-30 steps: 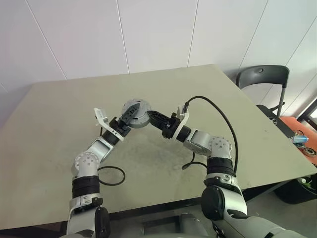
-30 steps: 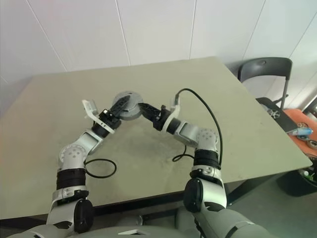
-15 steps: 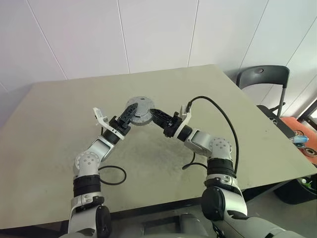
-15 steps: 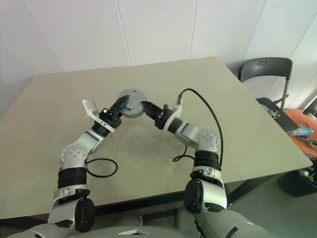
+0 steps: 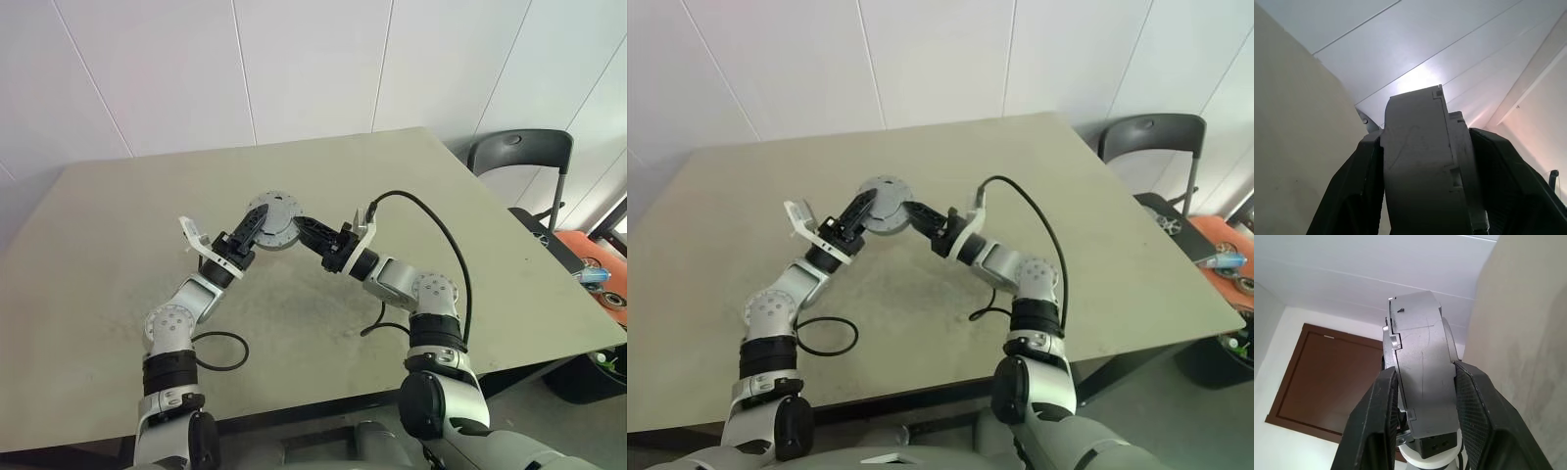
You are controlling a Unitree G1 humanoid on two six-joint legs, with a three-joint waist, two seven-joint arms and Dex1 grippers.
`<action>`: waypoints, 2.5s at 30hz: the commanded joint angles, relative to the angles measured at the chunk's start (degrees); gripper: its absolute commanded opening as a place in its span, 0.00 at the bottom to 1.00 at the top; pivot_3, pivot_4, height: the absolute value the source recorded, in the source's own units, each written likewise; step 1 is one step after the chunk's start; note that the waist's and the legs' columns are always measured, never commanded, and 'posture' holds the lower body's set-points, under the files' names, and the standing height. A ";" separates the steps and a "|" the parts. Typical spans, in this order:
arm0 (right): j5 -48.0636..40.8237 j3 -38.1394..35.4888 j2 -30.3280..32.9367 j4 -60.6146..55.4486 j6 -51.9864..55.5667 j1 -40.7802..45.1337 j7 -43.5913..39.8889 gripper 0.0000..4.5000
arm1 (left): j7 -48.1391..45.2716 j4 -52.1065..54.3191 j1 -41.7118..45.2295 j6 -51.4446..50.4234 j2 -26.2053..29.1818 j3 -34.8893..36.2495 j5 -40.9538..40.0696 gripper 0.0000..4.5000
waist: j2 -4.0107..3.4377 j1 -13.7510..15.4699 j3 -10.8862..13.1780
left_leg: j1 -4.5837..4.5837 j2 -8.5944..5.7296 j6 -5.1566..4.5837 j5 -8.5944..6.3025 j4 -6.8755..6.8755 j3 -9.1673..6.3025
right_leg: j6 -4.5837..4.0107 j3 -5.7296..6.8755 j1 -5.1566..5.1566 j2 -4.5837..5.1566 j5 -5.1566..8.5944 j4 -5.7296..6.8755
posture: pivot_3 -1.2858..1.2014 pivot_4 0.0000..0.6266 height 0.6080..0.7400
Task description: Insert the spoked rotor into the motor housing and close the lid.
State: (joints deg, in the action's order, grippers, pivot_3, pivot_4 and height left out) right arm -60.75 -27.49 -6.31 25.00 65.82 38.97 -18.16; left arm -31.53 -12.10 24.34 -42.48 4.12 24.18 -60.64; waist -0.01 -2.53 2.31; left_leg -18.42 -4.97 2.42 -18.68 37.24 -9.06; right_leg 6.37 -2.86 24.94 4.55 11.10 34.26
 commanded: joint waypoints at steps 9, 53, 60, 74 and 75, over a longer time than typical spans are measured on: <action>-2.79 2.28 -0.29 -4.50 0.55 0.52 -3.52 0.88 | 4.14 -2.88 3.28 2.87 -1.97 5.24 -4.24 0.52 | 0.01 -0.02 -0.01 | 0.00 0.00 0.00 0.00 0.03 0.01 | 0.00 0.00 -0.01 0.00 0.00 0.00 | 0.52 0.00 1.00; -1.96 7.76 1.78 -5.58 0.00 -1.62 -7.07 0.89 | 24.26 -33.43 10.51 47.38 7.72 21.60 12.31 0.48 | 0.37 0.00 -0.21 | 0.05 -0.01 0.02 0.01 0.10 0.01 | 0.04 0.00 -0.03 -0.01 -0.11 0.06 | 0.52 0.00 1.00; -1.75 8.42 1.98 -5.68 -0.25 -1.91 -7.33 0.89 | 26.00 -35.26 10.12 48.50 8.32 21.68 13.26 0.48 | 0.37 -0.07 -0.23 | 0.11 -0.01 0.04 0.03 0.12 0.02 | 0.04 0.00 -0.09 -0.02 -0.17 0.08 | 0.52 0.00 1.00; -1.29 9.14 2.32 -5.57 -0.64 -2.35 -7.69 0.89 | 29.80 -37.02 9.85 50.22 8.69 22.41 13.97 1.00 | 0.20 -0.16 -0.38 | 0.47 0.03 0.07 0.05 0.11 0.05 | 0.02 0.00 -0.45 -0.08 -0.20 0.08 | 0.52 0.00 1.00; -1.29 9.16 2.32 -5.59 -0.64 -2.38 -7.69 0.89 | 30.36 -37.24 9.79 50.47 8.78 22.43 14.17 1.00 | 0.20 -0.22 -0.38 | 0.50 0.03 0.07 0.04 0.10 0.06 | 0.03 -0.01 -0.47 -0.08 -0.20 0.08 | 0.52 0.00 1.00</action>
State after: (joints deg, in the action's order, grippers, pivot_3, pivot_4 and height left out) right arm -61.47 -18.49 -3.83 21.55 65.58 36.04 -25.15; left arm -2.98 -48.76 34.53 6.43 11.36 45.83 -47.36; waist 0.19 -2.74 1.93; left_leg -17.88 -4.94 2.49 -18.64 37.32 -8.97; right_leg 6.39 -2.88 24.46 4.47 10.89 34.34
